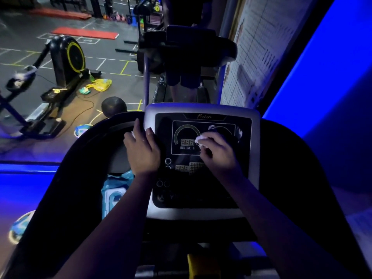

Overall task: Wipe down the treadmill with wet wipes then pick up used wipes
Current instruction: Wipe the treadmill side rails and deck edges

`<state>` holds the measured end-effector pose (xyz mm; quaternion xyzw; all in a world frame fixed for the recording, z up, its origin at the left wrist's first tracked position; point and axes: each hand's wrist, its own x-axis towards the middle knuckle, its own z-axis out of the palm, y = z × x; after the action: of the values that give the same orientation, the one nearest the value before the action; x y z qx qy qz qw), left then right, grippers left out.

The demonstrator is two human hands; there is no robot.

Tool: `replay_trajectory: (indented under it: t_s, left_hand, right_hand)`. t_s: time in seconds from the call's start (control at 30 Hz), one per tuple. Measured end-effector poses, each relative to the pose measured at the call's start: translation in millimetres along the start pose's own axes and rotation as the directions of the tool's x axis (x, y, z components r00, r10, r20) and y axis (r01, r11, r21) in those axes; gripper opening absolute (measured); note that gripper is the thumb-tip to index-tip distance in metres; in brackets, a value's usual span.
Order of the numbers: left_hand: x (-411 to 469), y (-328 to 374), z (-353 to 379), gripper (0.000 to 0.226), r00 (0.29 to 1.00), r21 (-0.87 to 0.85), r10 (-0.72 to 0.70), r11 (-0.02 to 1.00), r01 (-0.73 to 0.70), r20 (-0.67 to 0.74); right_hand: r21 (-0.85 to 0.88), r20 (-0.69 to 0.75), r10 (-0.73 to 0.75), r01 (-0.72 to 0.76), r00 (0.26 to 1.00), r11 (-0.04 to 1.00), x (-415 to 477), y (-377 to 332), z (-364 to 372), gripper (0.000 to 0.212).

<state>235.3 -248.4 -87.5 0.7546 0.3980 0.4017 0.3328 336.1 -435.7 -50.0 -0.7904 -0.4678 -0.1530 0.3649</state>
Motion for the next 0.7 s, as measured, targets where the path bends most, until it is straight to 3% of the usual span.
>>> replay_trajectory:
  t_s: [0.13, 0.2, 0.3, 0.37, 0.47, 0.53, 0.6, 0.7]
  left_hand:
    - [-0.9, 0.8, -2.4, 0.053, 1.0, -0.018, -0.008, 1.0, 0.008, -0.004]
    - [-0.6, 1.0, -2.8, 0.053, 1.0, -0.034, -0.009, 0.999, 0.009, -0.006]
    - [-0.5, -0.5, -1.6, 0.053, 1.0, -0.035, -0.007, 0.999, 0.007, -0.012]
    - [-0.1, -0.4, -1.4, 0.053, 1.0, -0.028, -0.014, 1.0, 0.013, -0.013]
    - [-0.1, -0.2, -1.7, 0.053, 1.0, -0.022, -0.016, 1.0, 0.016, -0.01]
    - [0.3, -0.1, -1.2, 0.053, 1.0, -0.02, -0.012, 1.0, 0.012, -0.012]
    - [0.3, 0.1, -1.4, 0.053, 1.0, -0.023, -0.013, 1.0, 0.012, -0.013]
    - [0.0, 0.8, -2.4, 0.053, 1.0, -0.029, -0.014, 0.999, 0.013, -0.011]
  right_hand:
    - [0.047, -0.037, 0.049, -0.048, 0.998, 0.998, 1.3, -12.6, -0.4, 0.021]
    - [0.135, -0.133, 0.18, -0.162, 0.975, 0.977, -2.6, -19.5, -6.9, 0.018]
    - [0.466, -0.29, 0.497, -0.333, 0.818, 0.82, 11.7, -23.5, -22.7, 0.025]
    - [0.568, -0.309, 0.561, -0.324, 0.768, 0.757, 29.6, -20.2, -30.3, 0.026]
    - [0.364, -0.295, 0.388, -0.272, 0.873, 0.891, 43.2, -13.8, -29.8, 0.025]
    - [0.046, -0.309, 0.224, -0.22, 0.924, 0.974, 42.0, 1.2, -25.1, 0.023]
    - [-0.189, -0.309, 0.115, -0.179, 0.944, 0.966, 33.2, 15.2, -19.1, 0.026]
    - [-0.167, -0.272, 0.098, -0.148, 0.957, 0.975, 18.8, 12.8, -10.4, 0.029]
